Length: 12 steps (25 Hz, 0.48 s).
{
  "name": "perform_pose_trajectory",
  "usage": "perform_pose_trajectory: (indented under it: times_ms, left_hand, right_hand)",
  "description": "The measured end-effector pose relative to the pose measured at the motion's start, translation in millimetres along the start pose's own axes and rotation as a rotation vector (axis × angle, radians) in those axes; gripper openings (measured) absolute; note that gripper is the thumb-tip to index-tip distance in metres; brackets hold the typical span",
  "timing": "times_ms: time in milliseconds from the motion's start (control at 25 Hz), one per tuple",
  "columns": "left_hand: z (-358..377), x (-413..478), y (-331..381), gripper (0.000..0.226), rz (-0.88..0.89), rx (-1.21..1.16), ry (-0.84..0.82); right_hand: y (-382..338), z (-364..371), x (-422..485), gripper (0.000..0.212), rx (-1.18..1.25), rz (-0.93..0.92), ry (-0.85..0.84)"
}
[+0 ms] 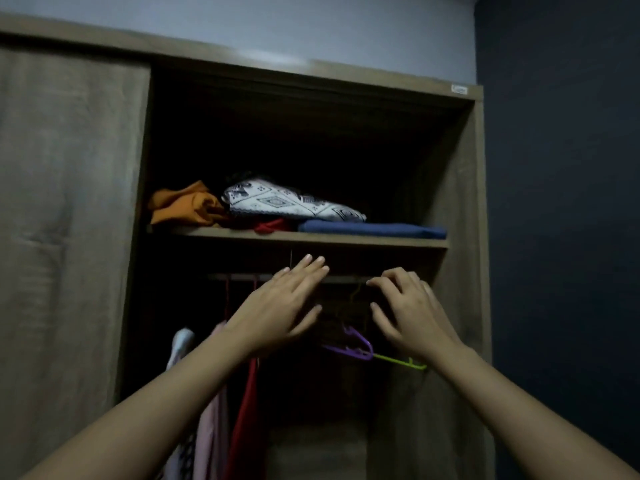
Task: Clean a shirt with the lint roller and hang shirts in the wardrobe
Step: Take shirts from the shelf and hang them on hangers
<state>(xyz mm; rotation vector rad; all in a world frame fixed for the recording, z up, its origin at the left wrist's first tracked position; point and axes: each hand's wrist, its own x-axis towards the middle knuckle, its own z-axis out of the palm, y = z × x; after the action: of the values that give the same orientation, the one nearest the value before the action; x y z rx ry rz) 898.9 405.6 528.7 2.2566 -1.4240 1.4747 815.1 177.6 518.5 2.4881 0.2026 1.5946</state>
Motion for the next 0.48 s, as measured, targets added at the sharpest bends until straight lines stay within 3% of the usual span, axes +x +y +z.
perform_pose_trajectory:
  times_ms: [200,480]
  left_hand:
    - [-25.6,64.2,-65.1,0.064,-0.044,0.184,0.125]
    - [-37.1,137.6,-126.6,0.085,-0.236,0.458,-0.297]
  right_hand:
    - [28.3,10.0,74.9,0.04,-0.092,-0.158,0.114]
    - [42.4,33.2,152.9,0.051,-0.031,-0.178,0.124]
